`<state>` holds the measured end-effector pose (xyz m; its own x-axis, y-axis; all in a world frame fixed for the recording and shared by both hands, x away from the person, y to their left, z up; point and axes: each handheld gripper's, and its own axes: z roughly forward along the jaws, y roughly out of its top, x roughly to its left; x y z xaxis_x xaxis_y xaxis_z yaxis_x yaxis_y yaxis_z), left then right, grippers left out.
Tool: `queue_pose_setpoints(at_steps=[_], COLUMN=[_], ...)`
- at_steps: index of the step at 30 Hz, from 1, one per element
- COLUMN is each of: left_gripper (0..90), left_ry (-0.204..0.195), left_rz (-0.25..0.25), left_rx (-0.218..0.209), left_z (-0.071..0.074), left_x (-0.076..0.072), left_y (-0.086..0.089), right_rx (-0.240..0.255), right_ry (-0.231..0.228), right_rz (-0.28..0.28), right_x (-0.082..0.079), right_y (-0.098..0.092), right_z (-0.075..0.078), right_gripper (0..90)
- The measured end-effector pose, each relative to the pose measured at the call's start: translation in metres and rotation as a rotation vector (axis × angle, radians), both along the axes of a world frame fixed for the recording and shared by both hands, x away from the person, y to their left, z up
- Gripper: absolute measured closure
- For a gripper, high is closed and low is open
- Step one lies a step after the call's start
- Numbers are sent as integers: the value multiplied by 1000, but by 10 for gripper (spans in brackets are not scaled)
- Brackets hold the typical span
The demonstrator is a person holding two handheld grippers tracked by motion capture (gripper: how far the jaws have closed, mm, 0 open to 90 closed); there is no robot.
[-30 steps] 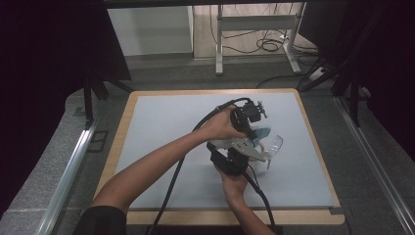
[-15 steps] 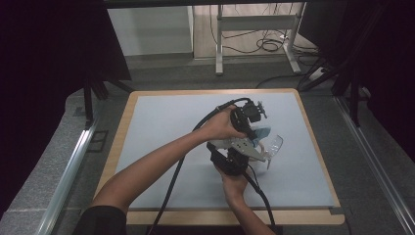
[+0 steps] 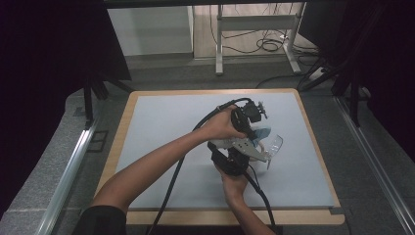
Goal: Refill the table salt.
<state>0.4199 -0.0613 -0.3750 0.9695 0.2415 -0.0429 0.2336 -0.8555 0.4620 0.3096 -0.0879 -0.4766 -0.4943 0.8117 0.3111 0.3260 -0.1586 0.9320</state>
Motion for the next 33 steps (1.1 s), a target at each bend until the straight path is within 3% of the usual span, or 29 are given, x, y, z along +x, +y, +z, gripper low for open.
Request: queue_pose_setpoints(at_steps=[33], left_gripper=[900], left_ry=[10], left_rz=[10], left_rx=[1], left_z=[-9], left_x=[2], left_y=[4], right_rx=[-16], right_ry=[14], right_rz=[14], right_x=[2], right_y=[2], right_z=[-6], right_gripper=[557])
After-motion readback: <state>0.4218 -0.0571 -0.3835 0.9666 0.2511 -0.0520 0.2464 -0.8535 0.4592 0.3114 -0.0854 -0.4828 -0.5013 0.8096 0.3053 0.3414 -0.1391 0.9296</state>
